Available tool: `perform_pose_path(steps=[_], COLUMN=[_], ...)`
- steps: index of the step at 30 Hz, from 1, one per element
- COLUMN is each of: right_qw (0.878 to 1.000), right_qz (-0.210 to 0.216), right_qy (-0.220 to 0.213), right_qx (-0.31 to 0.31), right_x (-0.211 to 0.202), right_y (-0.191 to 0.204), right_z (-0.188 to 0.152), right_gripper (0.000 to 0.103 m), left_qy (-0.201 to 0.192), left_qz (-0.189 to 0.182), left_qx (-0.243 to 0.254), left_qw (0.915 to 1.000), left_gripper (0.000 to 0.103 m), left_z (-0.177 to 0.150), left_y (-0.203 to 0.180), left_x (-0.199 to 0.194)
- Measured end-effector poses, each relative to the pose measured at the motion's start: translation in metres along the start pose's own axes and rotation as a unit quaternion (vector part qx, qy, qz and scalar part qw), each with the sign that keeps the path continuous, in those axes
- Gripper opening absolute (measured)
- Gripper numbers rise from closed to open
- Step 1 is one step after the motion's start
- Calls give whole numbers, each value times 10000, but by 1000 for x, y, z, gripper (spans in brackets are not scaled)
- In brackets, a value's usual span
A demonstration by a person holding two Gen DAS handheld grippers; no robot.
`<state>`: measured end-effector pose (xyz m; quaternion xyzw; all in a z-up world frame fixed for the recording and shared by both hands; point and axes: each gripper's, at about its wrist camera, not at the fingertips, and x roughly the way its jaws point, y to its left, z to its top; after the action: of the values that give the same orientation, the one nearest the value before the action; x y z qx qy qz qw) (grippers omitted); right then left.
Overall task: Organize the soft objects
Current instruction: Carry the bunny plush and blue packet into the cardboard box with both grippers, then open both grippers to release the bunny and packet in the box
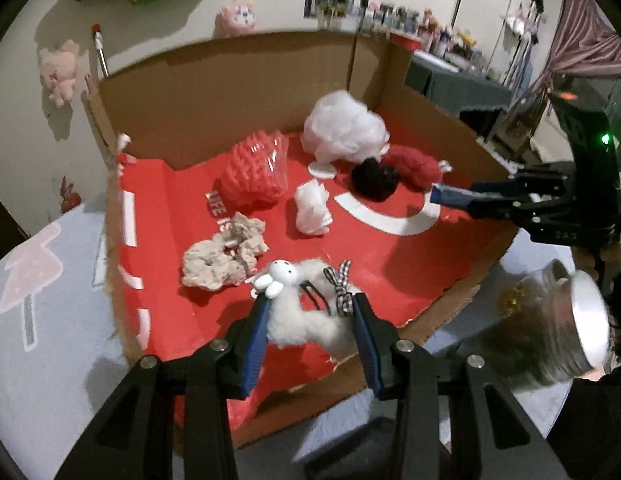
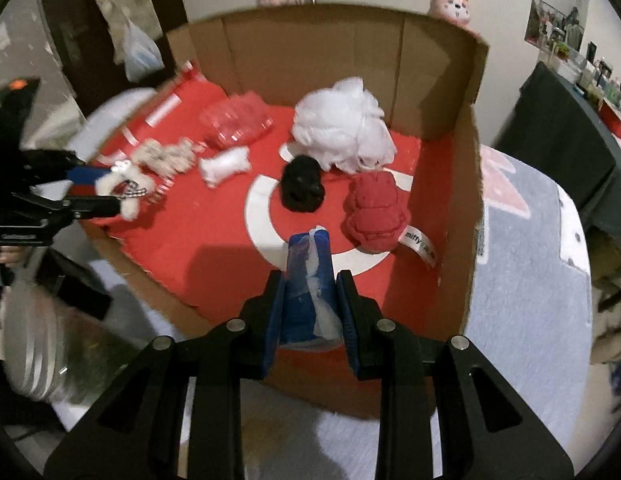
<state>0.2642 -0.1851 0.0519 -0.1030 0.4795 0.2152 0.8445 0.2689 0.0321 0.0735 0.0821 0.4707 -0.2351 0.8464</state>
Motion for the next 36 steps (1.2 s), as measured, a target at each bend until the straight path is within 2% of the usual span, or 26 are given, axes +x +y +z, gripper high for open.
perform_pose_path(steps=[3, 8, 29, 32, 33, 34, 36], right_qw=[9996, 9981, 9968, 9969, 9968, 9970, 9976], right_qz=[-38, -200, -283, -252, -250, -207, -68], right_qy=[294, 576, 754, 751, 754, 745, 690], right_qx=[4, 19, 14, 1, -15, -10, -35], right_x=[13, 27, 36, 36, 36, 35, 32], right_y=[0, 0, 2, 3, 4, 5, 8], right_z=[5, 10, 13, 12, 12, 12, 11], right_gripper=[26, 26, 27, 31, 36, 46, 56], left_qy=[342, 606, 767, 756, 748, 737, 677], left_qz=[27, 130, 347, 351, 354, 347, 331], left_qx=[-71, -63, 71, 58, 52, 47, 38], left_qw=[9994, 9981, 9964, 9965, 9966, 9967, 9971], left_gripper=[43, 43, 46, 47, 49, 51, 56], left_z=[3, 8, 5, 5, 4, 4, 3], left_y=[2, 5, 5, 5, 5, 5, 4], left_x=[15, 29, 37, 36, 36, 35, 33])
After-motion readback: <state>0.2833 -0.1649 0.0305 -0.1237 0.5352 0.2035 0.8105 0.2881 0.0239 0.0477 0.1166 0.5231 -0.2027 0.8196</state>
